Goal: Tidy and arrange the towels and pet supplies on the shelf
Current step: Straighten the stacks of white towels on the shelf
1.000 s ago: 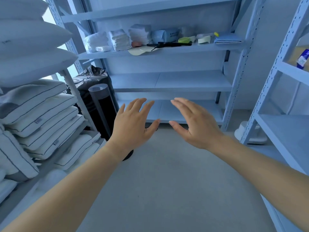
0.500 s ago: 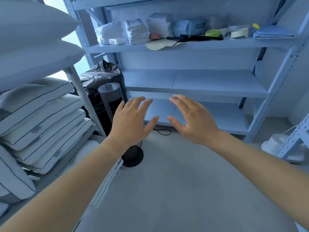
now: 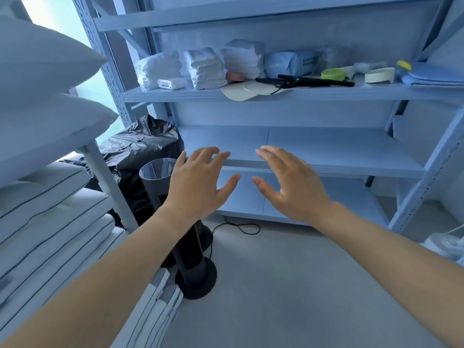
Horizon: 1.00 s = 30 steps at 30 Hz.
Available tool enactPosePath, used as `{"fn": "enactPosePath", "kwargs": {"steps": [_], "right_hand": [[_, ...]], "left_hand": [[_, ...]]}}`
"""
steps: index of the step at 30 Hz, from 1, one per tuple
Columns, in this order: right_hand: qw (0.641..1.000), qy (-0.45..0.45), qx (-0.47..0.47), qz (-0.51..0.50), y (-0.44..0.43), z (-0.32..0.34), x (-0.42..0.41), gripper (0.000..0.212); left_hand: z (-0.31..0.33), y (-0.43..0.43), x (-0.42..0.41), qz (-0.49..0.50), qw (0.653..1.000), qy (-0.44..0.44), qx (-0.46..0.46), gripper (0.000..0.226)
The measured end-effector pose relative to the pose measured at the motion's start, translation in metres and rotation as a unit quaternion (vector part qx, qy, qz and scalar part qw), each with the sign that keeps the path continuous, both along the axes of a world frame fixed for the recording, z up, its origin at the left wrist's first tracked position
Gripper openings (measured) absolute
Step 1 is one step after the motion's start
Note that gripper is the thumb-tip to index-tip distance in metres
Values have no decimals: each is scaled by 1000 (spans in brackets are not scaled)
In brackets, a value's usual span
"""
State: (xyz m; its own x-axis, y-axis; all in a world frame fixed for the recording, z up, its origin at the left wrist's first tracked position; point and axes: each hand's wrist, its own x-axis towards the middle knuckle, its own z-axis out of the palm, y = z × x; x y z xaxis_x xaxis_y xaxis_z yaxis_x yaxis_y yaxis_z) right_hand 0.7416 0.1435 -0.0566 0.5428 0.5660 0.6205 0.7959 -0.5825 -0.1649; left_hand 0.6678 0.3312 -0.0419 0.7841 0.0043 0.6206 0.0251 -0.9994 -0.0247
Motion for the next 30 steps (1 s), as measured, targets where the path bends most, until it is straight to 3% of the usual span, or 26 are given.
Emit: {"fn": "enactPosePath", "kwargs": {"steps": [19, 30], "right_hand": [[999, -14, 12, 42, 94, 25, 333, 64], [998, 1, 3, 70, 161, 28, 463, 65]], "left_hand": [[16, 84, 319, 47, 998, 37, -19, 64], [18, 139, 441, 63, 997, 36, -29, 61]]}}
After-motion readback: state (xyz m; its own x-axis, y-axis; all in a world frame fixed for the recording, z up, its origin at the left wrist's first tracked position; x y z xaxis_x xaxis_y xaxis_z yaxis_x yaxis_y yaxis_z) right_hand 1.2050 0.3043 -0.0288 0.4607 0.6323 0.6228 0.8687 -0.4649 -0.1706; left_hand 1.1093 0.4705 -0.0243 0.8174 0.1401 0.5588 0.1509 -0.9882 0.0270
